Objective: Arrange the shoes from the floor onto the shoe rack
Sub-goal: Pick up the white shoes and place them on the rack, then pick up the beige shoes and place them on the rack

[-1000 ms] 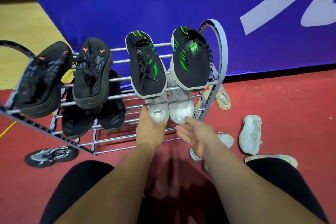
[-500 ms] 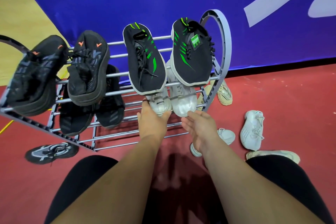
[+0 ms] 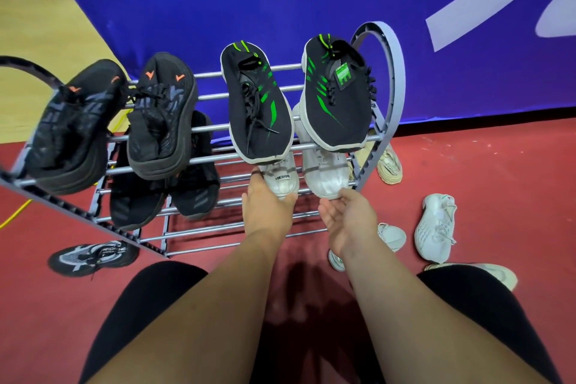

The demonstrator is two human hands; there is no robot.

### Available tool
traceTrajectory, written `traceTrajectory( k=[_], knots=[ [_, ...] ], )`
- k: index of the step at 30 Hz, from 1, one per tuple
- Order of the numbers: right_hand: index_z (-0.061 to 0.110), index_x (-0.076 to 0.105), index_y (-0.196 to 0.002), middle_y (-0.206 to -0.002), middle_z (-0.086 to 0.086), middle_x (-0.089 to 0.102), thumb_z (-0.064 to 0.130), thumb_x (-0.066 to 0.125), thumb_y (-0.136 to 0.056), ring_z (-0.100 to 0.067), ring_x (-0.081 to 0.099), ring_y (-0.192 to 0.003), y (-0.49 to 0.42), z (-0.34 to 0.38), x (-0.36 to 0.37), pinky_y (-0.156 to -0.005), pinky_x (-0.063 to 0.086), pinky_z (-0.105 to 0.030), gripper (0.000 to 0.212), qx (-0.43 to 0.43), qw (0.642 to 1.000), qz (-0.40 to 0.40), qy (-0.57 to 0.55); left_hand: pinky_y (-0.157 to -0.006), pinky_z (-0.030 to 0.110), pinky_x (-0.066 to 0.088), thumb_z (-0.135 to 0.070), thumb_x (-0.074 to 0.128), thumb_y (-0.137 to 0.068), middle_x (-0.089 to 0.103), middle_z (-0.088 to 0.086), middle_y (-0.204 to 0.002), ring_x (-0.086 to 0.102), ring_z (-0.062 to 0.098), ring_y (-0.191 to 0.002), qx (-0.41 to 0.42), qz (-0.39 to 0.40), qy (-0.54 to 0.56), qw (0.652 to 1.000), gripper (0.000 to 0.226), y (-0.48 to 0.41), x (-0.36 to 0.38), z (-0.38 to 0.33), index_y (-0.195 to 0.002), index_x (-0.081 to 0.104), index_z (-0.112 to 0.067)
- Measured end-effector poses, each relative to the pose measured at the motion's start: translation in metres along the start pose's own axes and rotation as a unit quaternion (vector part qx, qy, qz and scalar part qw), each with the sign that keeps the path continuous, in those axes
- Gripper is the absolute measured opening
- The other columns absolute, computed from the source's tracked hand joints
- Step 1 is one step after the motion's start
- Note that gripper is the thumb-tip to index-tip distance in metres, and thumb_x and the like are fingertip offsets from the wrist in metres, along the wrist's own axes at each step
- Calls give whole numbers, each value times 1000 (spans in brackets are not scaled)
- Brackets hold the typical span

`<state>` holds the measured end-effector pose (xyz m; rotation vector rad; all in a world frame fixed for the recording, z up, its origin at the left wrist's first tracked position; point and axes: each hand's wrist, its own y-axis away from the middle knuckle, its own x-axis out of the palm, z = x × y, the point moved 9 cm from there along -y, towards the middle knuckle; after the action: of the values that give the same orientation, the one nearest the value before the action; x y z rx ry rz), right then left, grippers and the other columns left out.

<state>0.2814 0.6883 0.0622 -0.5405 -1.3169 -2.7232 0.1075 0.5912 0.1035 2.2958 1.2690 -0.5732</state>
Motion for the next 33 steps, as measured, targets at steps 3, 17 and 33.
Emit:
traceTrajectory(
  k=[3,17,33],
  knots=[
    [5,63,-120,-109,-13,72,20,59,-100,-27,73,-97,10,1,-2,-72,59,-34,26,17,999,-1,31,-92,43,56,-66,70,-69,64,-11,-117,66,17,-105,3,8,-2,1000,59,2,-2,1,-116,50,-36],
    [17,55,-141,-136,-7,61,43,60,-100,-30,67,-109,103,99,-90,-81,58,-38,49,-86,983,53,154,-71,27,47,-25,55,-95,67,-5,-94,60,12,-72,125,181,-32,975,26,105,-11,-82,-119,62,-21],
    [17,56,-138,-122,-6,60,54,61,-96,-30,63,-112,217,259,-326,-100,55,-48,55,-245,913,-145,293,-110,35,37,-69,44,-95,51,9,-152,50,26,-136,312,351,-284,836,76,238,101,-227,-149,46,-15]
  ],
)
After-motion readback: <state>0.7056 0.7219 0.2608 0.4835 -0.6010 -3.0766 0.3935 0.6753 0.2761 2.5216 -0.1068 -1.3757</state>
